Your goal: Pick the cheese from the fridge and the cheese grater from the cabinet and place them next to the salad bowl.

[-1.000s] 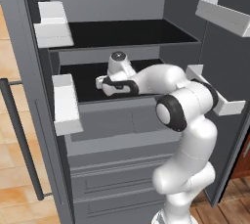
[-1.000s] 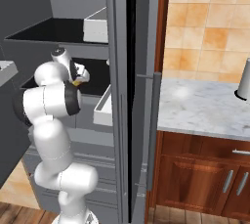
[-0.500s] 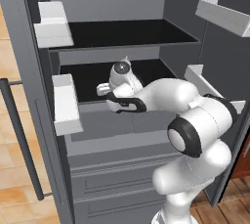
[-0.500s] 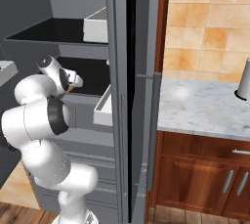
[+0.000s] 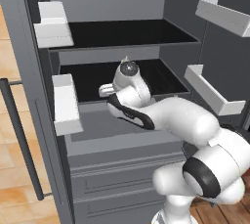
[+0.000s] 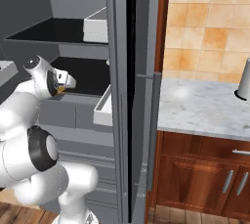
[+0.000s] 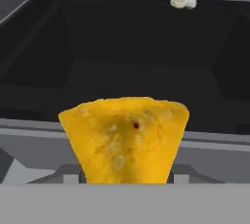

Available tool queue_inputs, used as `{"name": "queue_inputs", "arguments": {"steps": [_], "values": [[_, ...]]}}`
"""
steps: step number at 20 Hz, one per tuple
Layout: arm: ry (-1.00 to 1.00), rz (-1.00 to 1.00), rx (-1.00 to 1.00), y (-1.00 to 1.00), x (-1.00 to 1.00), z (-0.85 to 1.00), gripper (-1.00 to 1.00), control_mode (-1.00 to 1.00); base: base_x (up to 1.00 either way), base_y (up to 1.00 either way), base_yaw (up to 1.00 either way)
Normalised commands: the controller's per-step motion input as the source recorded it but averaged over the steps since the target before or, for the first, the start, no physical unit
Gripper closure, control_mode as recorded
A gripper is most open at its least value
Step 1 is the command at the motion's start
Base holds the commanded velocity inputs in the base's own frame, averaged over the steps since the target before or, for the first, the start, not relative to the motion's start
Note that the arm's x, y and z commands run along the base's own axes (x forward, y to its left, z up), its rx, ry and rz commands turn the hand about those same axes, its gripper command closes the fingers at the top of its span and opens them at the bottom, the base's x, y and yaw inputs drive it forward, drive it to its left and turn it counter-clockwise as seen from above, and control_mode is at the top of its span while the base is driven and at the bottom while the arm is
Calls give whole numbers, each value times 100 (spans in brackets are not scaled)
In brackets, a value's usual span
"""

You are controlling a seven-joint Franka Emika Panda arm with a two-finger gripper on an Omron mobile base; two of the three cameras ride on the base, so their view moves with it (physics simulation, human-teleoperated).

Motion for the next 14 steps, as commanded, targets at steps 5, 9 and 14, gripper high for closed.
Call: {"name": "queue_inputs", "arguments": {"steps": [5, 9, 14], "values": [[0, 0, 0, 0, -62, 49, 100, -100, 0, 0, 0], [0, 0, 0, 0, -58, 45, 100, -100, 0, 0, 0], [0, 0, 0, -1, -55, 39, 100, -100, 0, 0, 0]]}}
